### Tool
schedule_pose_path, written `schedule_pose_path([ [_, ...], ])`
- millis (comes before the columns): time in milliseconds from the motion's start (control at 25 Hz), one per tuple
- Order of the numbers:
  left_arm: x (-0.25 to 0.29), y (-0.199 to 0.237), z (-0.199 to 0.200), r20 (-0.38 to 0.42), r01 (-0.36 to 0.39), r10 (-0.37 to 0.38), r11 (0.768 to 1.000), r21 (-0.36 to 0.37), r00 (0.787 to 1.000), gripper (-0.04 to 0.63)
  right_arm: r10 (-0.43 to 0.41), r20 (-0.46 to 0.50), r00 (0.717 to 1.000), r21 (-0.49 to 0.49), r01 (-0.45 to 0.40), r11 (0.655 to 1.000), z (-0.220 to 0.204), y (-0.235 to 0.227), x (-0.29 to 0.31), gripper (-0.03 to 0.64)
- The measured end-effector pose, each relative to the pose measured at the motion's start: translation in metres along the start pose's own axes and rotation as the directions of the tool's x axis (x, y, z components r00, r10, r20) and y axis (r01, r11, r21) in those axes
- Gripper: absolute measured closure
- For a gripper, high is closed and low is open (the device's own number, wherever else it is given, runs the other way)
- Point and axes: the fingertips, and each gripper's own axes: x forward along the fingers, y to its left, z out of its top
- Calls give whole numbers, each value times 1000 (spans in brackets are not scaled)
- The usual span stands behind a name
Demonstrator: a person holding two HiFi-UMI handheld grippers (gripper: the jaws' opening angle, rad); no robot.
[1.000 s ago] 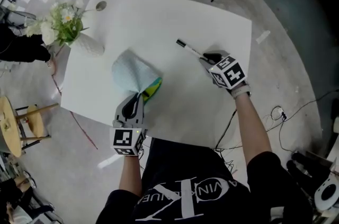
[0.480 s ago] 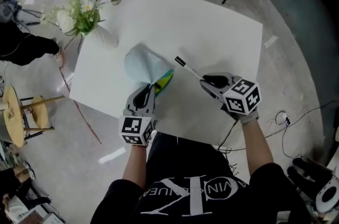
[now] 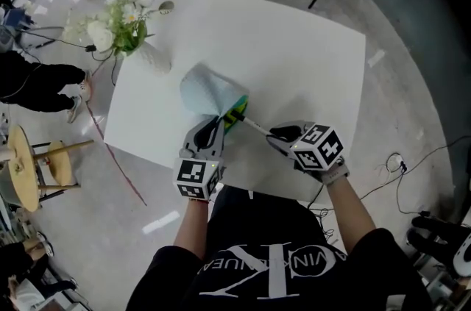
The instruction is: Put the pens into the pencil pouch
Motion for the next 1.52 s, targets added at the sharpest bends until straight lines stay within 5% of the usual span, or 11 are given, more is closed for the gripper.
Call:
schedule_pose_path([
  [1200,-11,-37,8,24,198,-200,979,55,980,572,-104,113,988,101,93,991,66,14,51,535],
  [1360,-11,-35,6,23,198,-199,979,54,980,572,-157,105,982,55,152,987,60,11,52,530],
  [1520,-11,-31,0,9,171,-172,984,43,985,572,-130,130,983,70,121,990,54,15,46,484],
])
